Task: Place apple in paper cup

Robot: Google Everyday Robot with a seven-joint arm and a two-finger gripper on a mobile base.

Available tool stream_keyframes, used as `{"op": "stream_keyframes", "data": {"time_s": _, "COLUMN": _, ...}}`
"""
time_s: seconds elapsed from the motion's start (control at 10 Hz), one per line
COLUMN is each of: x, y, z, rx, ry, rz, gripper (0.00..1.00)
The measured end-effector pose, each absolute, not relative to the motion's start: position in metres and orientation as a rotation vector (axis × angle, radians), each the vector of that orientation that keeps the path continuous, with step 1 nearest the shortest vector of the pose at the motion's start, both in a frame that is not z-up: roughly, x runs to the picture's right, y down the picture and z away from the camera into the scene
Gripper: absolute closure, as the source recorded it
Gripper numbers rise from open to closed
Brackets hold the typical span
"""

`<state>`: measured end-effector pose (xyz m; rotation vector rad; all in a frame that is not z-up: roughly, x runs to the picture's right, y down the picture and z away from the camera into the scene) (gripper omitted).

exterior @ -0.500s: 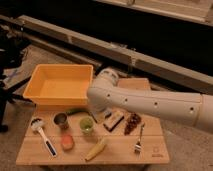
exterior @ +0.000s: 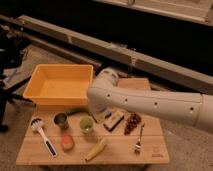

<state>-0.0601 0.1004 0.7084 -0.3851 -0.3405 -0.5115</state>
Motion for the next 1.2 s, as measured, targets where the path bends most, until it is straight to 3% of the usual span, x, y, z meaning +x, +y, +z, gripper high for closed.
{"op": "stream_keyframes", "data": {"time_s": 1.2, "x": -0.0601, "y": 0.1004, "z": 0.7084, "rx": -0.385, "ry": -0.341, "rz": -0.511, "gripper": 0.27}}
